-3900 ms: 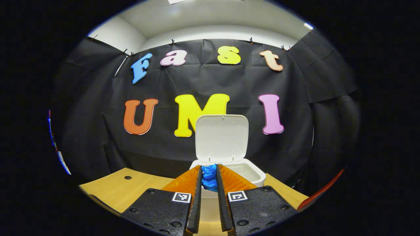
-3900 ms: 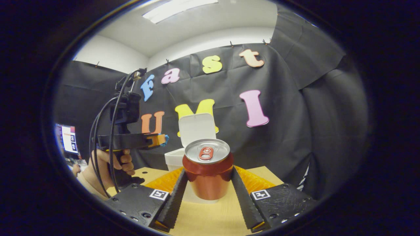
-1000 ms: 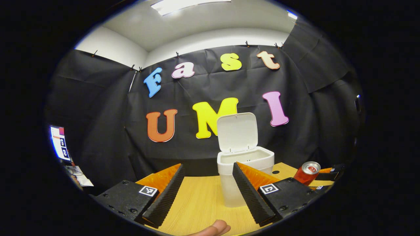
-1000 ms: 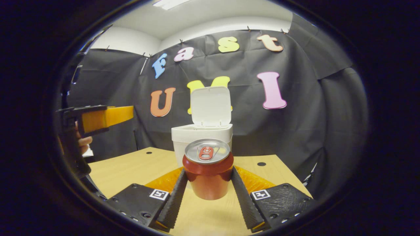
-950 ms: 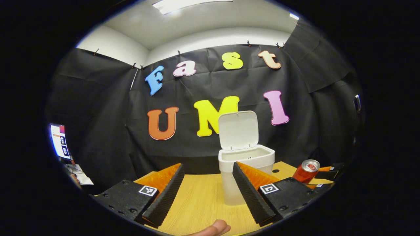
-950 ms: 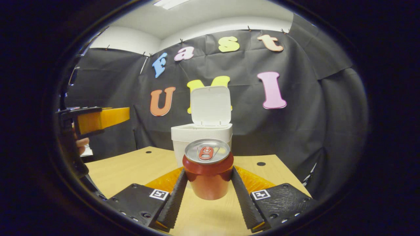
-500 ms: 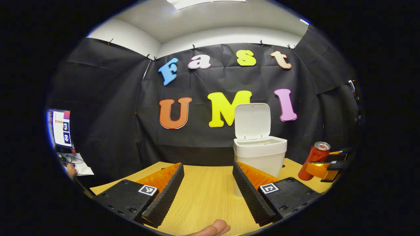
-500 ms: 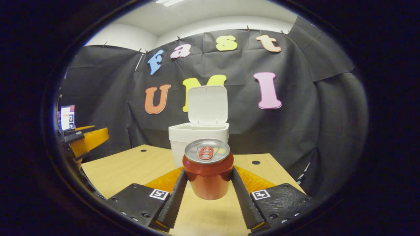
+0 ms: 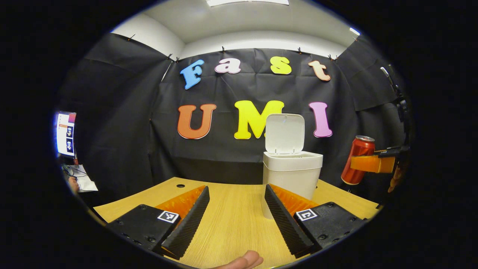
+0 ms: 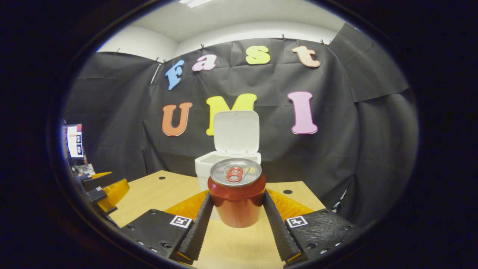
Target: Press the lid of the desktop garbage bin to open it, pick up the crumpled paper on the desktop and throw it into the bin, then pick up the pop can on the desktop and drop it into the bin, and finally close the garbage bin lid.
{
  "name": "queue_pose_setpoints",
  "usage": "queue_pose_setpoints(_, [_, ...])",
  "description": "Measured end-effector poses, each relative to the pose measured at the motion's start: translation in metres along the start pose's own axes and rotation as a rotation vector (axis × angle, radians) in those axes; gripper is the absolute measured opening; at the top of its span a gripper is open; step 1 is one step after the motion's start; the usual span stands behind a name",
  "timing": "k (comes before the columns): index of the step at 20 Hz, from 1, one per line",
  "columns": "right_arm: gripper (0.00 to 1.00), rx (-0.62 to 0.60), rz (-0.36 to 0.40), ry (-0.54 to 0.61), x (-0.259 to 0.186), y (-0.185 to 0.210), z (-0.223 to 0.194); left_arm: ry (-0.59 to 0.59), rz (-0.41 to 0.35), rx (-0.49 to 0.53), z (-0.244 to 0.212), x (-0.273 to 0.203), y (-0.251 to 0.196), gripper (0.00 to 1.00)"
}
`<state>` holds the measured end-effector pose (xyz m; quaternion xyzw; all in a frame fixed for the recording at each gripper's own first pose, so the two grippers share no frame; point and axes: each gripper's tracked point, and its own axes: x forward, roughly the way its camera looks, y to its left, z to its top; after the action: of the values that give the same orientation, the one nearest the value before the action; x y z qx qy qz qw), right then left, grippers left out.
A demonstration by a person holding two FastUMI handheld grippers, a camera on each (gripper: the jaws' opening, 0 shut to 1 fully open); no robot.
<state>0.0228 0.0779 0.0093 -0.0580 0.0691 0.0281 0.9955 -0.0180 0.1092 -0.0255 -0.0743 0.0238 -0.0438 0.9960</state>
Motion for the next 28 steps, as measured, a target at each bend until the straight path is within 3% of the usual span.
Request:
queue_pose_setpoints(5, [0.77,-0.023,0.035,-0.073,-0.002,0.033,0.052,0.058,0.043,-0.064,-0.024,0.006,0.030,0.98])
queue_pose_setpoints(10, [0.76,-0.034,0.045,-0.065,0.027,0.055,0.083,0.092,0.061,-0.081,-0.038,0.010,0.043,0.95])
queue_pose_setpoints(17, [0.76,-0.041,-0.005,0.021,0.121,0.060,0.112,0.119,0.017,-0.063,-0.051,0.013,0.031,0.95])
queue_pose_setpoints(24, [0.76,-0.099,-0.005,0.116,0.212,0.065,0.096,0.120,-0.002,-0.049,-0.054,0.015,0.023,0.95])
queue_pose_setpoints(28, [0.77,-0.091,-0.072,0.101,0.248,0.056,0.095,0.162,0.017,-0.046,-0.068,0.018,0.030,0.96])
